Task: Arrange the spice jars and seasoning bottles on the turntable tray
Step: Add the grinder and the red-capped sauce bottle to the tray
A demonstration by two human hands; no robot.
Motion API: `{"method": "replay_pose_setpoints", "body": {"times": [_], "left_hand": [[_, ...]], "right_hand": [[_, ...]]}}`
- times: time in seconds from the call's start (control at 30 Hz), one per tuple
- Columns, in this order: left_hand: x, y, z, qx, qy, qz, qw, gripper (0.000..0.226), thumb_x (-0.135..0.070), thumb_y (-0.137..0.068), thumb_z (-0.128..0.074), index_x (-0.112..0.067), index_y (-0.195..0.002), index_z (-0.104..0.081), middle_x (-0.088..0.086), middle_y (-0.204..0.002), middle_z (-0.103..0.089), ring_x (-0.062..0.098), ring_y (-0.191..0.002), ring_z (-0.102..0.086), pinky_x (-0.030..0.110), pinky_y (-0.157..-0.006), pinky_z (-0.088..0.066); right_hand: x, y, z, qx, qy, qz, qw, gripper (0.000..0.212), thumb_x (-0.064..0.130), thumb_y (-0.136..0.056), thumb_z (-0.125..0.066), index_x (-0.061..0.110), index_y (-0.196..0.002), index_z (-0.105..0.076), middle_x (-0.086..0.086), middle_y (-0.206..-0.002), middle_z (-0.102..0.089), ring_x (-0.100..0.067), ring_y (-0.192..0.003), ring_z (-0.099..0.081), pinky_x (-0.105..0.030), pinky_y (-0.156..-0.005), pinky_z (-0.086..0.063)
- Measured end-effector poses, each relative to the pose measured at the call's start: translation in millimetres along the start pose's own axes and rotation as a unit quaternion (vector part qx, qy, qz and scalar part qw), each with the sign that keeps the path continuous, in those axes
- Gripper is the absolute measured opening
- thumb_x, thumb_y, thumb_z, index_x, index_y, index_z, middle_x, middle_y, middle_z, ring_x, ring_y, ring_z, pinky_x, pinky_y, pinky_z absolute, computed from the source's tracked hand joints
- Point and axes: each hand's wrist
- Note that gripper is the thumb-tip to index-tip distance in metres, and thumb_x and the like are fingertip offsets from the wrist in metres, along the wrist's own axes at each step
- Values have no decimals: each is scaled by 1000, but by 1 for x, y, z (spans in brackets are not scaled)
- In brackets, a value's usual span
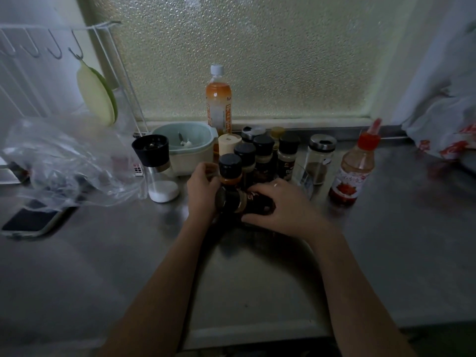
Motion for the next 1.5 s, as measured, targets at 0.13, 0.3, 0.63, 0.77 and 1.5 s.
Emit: {"method": "replay_pose_setpoints", "body": {"times": [0.13,0.3,0.63,0.77,1.5], "left_hand": [[-1,2,1,-10,2,3,1000,16,1,-85,-54,-4,-100,-59,3,-96,-62,11,-87,-56,1,-58,-39],[-5,6,3,-36,-3,-4,999,11,-4,-85,-55,-12,-91,-57,2,-91,-64,14,-83,-59,11,-62,-41],[-19,10,27,-364,-179,-64,912,60,-13,-65,-56,-4,-124,-47,20,-126,-50,37,-119,-45,42,-104,-30],[6,-5,38,-279,-147,64,947,89,-15,-66,-67,3,-141,-24,25,-142,-33,40,-132,-30,40,-111,-20],[-39,2,44,-203,183,-46,961,61,-23,-71,-79,-10,-124,-51,3,-120,-62,10,-111,-59,37,-97,-50]], "right_hand": [[1,-2,-5,-85,-20,-6,996,57,62,-70,-65,26,-114,-64,6,-120,-58,-16,-113,-45,-32,-93,-32],[-15,-4,2,-310,-181,-119,926,40,34,-80,-72,18,-114,-59,5,-108,-58,-13,-102,-53,-34,-90,-46],[-49,-11,-12,-323,-155,-233,904,36,26,-82,-69,10,-112,-59,-12,-113,-64,-27,-107,-59,-40,-88,-50],[-49,-7,-11,-291,-240,-271,885,46,19,-79,-71,12,-121,-53,-9,-121,-60,-23,-113,-56,-36,-94,-47],[-23,-9,-10,-304,-290,-250,872,60,-2,-76,-57,14,-131,-39,-6,-126,-54,-17,-114,-50,-27,-94,-38]]}}
Point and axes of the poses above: each hand's wrist, its own y-axis away from the middle knuckle, its own z-axis out of the back of the hand, x = y × z
